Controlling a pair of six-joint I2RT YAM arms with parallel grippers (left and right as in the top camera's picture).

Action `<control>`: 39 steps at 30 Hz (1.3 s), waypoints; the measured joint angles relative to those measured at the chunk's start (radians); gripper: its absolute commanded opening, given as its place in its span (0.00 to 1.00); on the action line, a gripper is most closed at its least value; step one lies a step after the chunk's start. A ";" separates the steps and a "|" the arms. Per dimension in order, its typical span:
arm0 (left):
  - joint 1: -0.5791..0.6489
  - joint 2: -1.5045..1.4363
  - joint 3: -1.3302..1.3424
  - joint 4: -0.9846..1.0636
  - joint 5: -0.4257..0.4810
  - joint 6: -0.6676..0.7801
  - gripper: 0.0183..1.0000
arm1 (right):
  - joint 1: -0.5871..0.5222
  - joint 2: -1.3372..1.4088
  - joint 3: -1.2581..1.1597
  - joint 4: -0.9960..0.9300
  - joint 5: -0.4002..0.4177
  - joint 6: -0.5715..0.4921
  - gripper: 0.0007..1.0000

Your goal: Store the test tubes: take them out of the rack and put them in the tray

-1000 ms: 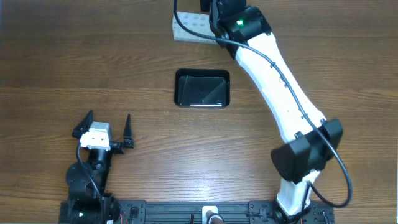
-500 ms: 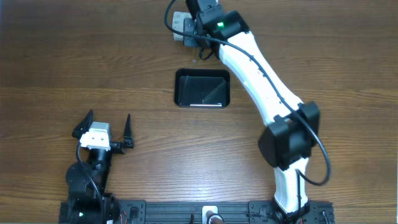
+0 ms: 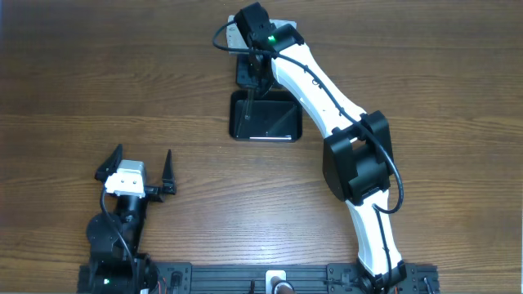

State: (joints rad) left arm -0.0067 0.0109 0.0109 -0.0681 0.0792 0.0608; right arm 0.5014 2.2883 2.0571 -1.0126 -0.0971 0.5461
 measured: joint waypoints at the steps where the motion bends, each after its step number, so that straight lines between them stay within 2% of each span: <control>1: 0.000 0.000 0.000 0.000 0.000 0.000 1.00 | -0.001 0.000 0.000 -0.011 -0.002 0.000 0.01; 24: 0.000 0.000 0.000 0.000 0.000 0.000 1.00 | -0.006 0.051 0.000 -0.080 0.002 0.003 0.01; 28: 0.000 0.000 0.000 0.000 0.000 0.000 1.00 | -0.005 0.053 0.000 -0.080 0.010 0.003 0.07; 36: 0.000 0.000 0.000 0.000 0.000 0.000 1.00 | -0.005 0.071 0.000 -0.080 0.014 0.004 0.12; 39: 0.000 0.000 0.000 0.000 0.000 0.000 1.00 | -0.005 0.071 0.000 -0.080 0.018 0.006 0.18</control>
State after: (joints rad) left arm -0.0067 0.0109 0.0109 -0.0677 0.0792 0.0608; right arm 0.4961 2.3596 2.0571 -1.0924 -0.0795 0.5518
